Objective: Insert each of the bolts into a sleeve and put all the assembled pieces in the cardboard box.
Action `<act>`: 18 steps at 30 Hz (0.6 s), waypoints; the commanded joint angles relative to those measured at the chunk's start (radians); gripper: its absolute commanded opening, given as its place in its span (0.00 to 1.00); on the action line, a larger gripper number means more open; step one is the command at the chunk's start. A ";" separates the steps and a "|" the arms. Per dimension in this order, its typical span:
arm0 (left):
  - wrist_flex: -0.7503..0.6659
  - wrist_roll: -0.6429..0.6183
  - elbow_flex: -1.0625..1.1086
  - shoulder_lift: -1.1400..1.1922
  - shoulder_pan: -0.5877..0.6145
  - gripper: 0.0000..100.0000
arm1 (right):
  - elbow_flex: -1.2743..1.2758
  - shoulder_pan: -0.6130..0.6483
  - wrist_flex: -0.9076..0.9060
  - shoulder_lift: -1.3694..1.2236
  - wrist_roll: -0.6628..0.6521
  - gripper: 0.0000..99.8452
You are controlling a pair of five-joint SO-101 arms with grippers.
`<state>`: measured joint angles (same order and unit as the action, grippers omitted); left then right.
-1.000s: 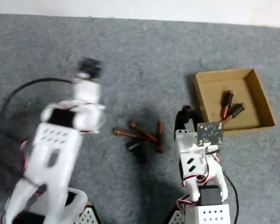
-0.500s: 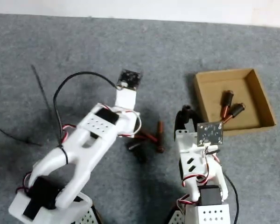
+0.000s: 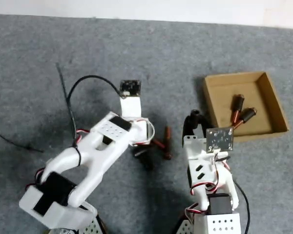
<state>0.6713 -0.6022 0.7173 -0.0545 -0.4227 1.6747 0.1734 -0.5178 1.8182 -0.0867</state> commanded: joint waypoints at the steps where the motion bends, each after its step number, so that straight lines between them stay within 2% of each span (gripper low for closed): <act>1: -0.046 -0.028 -0.056 0.045 -0.027 0.16 | 0.093 -0.008 -0.001 0.018 -0.011 0.01; 7: -0.115 -0.029 -0.117 0.180 -0.025 0.15 | 0.091 -0.008 -0.001 0.018 -0.012 0.01; 18: -0.109 -0.029 -0.139 0.237 -0.045 0.15 | 0.091 -0.010 -0.001 0.018 -0.012 0.01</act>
<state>0.5731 -0.6237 0.5961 0.1680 -0.4488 1.6747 0.1718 -0.5178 1.8182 -0.0867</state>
